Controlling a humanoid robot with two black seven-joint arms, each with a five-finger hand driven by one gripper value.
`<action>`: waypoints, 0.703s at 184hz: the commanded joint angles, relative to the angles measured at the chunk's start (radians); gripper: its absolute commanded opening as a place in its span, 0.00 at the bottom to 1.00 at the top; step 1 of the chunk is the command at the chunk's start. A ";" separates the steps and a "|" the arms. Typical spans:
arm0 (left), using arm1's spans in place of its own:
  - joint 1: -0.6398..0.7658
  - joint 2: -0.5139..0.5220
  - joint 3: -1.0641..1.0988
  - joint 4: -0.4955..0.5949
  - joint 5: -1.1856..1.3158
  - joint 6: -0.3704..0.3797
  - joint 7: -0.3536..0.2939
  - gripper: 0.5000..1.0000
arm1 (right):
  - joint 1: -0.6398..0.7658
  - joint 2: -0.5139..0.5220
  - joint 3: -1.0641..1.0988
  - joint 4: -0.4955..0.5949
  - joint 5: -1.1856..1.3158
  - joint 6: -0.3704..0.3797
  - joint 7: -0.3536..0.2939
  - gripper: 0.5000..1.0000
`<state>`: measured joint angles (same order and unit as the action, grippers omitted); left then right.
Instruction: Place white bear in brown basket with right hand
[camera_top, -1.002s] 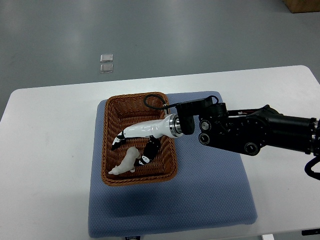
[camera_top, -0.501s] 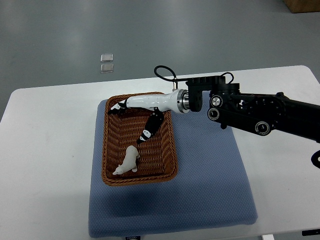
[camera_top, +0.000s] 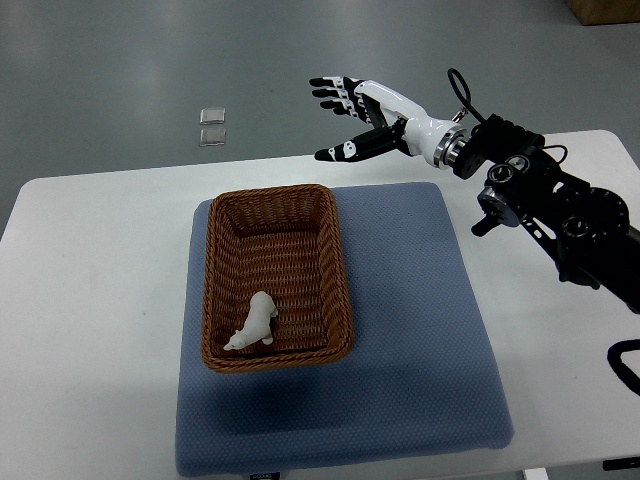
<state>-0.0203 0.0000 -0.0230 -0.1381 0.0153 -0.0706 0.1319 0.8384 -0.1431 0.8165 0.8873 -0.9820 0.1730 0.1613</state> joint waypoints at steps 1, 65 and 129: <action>0.000 0.000 0.000 0.000 0.000 0.000 0.000 1.00 | -0.053 0.037 0.072 -0.028 0.043 -0.030 0.015 0.83; 0.000 0.000 0.000 0.000 0.000 0.000 0.000 1.00 | -0.151 0.057 0.153 -0.088 0.361 -0.251 0.135 0.83; 0.002 0.000 -0.002 0.000 0.000 0.000 0.000 1.00 | -0.196 0.060 0.153 -0.177 0.623 -0.260 0.204 0.83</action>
<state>-0.0198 0.0000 -0.0245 -0.1381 0.0153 -0.0706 0.1319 0.6506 -0.0822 0.9709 0.7356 -0.4038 -0.1018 0.3595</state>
